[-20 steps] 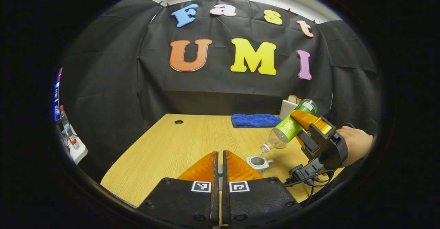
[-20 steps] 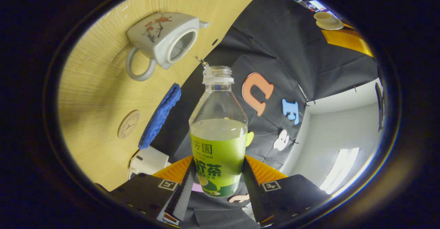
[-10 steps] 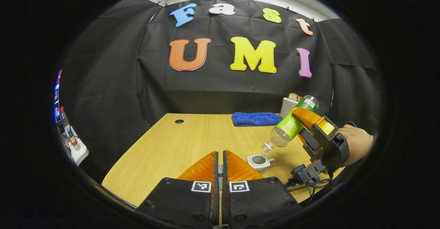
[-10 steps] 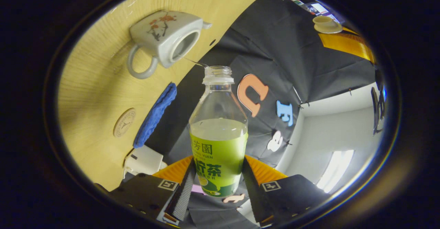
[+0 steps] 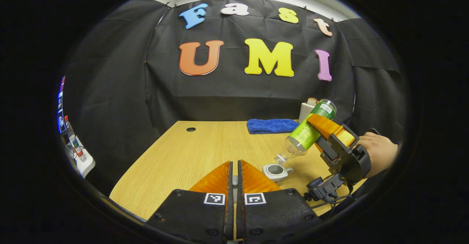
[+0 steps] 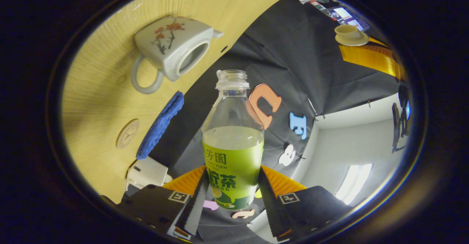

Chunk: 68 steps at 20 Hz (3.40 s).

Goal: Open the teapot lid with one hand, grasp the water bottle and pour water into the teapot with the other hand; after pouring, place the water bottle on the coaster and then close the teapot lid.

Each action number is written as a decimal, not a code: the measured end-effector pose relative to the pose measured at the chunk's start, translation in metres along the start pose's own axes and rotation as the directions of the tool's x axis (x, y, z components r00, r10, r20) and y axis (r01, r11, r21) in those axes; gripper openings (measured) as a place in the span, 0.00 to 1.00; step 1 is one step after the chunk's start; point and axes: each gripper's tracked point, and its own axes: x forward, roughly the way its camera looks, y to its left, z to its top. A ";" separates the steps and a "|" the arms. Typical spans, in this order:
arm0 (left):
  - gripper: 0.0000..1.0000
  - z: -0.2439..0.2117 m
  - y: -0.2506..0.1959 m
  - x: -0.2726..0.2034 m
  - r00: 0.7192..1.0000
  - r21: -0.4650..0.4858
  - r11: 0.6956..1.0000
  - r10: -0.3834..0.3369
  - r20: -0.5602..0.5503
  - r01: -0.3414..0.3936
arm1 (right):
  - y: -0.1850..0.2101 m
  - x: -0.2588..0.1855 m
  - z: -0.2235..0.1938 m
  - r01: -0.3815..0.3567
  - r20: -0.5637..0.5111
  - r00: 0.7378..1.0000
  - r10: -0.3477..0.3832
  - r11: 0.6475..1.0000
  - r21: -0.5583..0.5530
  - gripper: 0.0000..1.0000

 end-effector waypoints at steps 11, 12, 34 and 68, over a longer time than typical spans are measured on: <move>0.05 -0.002 -0.001 0.005 1.000 -0.005 1.000 0.027 -0.003 -0.027 | 0.063 -0.005 -0.034 -0.179 -0.069 0.957 0.281 0.761 0.623 0.73; 0.05 -0.002 -0.005 0.007 1.000 -0.001 1.000 0.021 -0.004 -0.021 | 0.073 -0.008 -0.037 -0.208 -0.050 0.941 0.336 0.686 0.697 0.73; 0.05 0.019 -0.015 0.036 0.973 -0.055 0.981 0.189 0.130 -0.184 | 0.168 0.081 -0.022 0.060 0.323 0.804 0.499 -0.609 0.791 0.72; 0.06 -0.018 -0.102 0.110 0.987 0.069 0.997 0.005 0.158 -0.017 | 0.110 -0.076 -0.101 0.045 0.205 0.934 0.293 -0.665 0.746 0.96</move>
